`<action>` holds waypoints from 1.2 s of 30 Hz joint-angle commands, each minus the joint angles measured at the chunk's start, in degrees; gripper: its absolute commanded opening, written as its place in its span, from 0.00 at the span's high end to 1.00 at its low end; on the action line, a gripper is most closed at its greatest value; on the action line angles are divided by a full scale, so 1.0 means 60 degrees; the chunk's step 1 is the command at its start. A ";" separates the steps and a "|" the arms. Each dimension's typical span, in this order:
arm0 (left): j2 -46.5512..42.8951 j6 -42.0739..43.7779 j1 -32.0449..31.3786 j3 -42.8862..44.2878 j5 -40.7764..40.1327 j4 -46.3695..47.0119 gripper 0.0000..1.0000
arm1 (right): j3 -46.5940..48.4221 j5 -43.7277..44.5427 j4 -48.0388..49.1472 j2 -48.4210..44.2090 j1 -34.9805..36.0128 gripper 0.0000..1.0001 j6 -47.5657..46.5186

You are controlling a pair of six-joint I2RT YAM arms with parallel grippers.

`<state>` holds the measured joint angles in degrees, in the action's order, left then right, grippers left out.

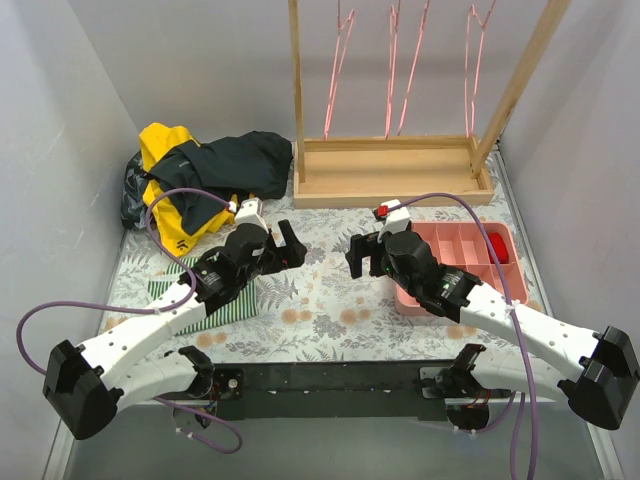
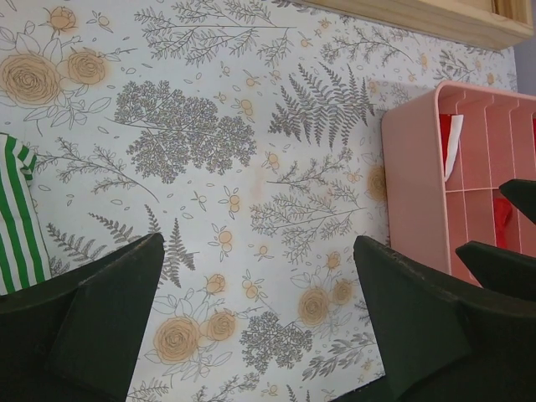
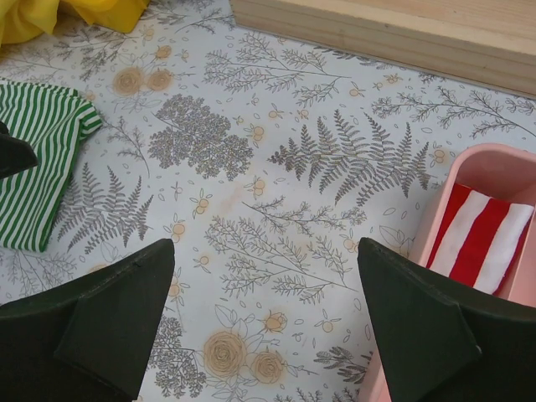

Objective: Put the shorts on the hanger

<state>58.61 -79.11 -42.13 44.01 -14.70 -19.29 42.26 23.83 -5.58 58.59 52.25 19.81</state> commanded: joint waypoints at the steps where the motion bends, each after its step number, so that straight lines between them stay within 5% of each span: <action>1: -0.0422 -0.0028 -0.0039 0.0238 -0.0157 0.0007 0.02 | 0.0003 0.0070 0.0198 -0.0155 -0.0007 0.01 0.0140; 12: -0.0247 -0.0510 -0.0039 0.0648 -0.0319 -0.0374 0.02 | -0.0158 0.0173 0.0081 -0.0404 -0.0007 0.01 0.0052; 17: 0.0481 -0.0440 0.0238 0.1436 -0.1763 -0.0884 0.02 | -0.0144 0.0231 -0.0065 -0.0521 -0.0007 0.02 -0.0035; 24: 0.2359 0.0438 0.4144 0.4352 -0.1811 -0.0393 0.02 | 0.0017 -0.0178 -0.0050 -0.0331 -0.0007 0.02 -0.0196; 27: 0.3806 0.0441 0.5258 0.5538 -0.1698 -0.0359 0.12 | 0.0163 -0.0412 -0.0124 -0.0243 -0.0007 0.01 -0.0197; 32: 0.6135 0.0514 0.5732 0.6858 -0.0877 -0.0652 0.24 | 0.0134 -0.0326 -0.0168 -0.0316 0.0008 0.01 -0.0226; 36: 0.6652 0.0047 0.5732 0.6569 -0.0481 -0.0682 0.26 | 0.0032 -0.0223 -0.0066 -0.0302 -0.0007 0.01 -0.0270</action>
<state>97.03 -77.60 -7.29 84.27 -21.02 -21.02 41.39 22.06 -7.22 57.10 52.25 19.11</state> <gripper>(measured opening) 0.747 0.984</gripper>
